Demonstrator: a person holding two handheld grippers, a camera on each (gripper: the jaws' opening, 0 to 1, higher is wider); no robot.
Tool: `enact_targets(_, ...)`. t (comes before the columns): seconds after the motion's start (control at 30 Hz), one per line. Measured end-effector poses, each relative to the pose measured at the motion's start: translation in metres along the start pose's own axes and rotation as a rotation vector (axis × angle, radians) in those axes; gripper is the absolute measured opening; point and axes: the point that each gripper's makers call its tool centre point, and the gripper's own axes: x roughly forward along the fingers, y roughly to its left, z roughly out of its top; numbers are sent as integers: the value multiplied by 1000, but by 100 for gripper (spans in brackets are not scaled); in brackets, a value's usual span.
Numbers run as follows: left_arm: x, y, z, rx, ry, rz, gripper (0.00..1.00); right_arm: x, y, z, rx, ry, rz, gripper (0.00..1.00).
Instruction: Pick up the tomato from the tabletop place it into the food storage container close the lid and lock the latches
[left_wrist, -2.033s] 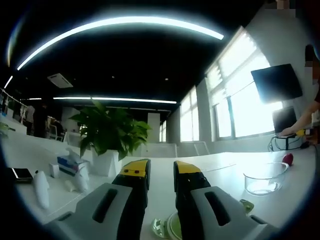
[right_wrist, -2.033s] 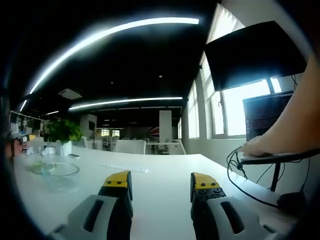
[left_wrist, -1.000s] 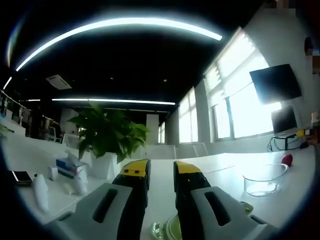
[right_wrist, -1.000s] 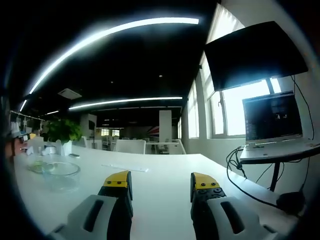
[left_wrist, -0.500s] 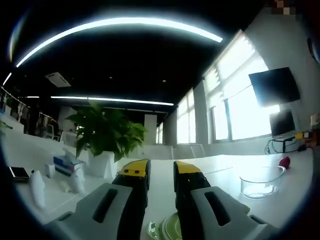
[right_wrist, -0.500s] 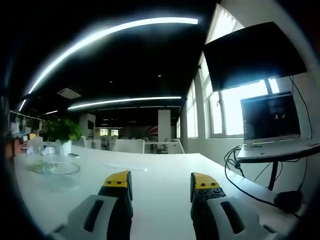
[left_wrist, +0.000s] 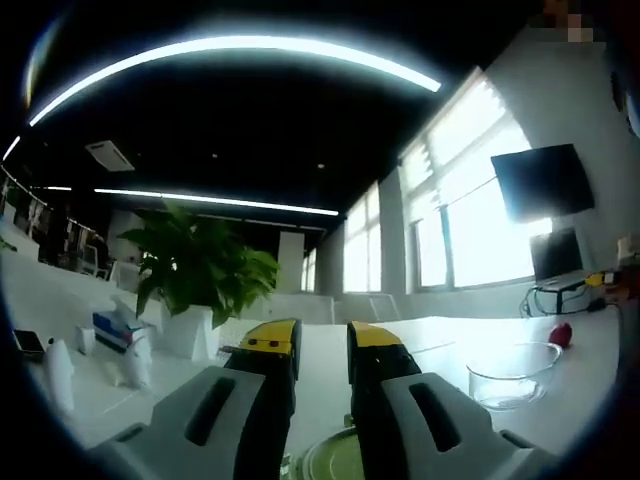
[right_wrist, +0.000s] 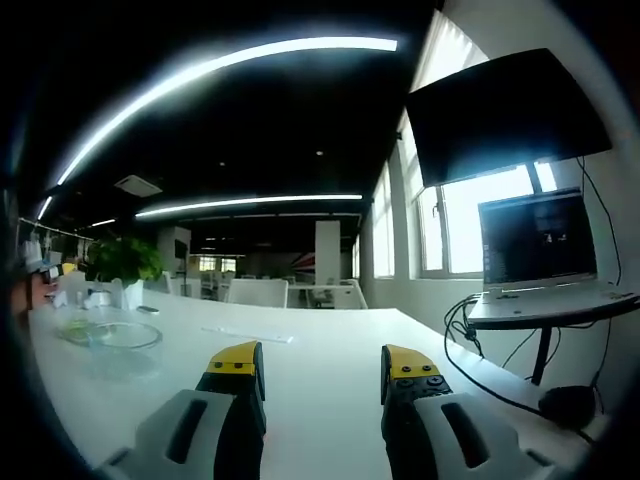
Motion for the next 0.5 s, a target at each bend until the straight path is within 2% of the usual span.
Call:
enact_targets(0.3, 6, -7, 8, -43, -22, -27, 19, -4, -3, -2, 4, 0, -2, 41)
enact_targets(0.5, 14, -13, 21, -74, -48, -43, 20, -4, 2, 1, -11, -2, 19, 41)
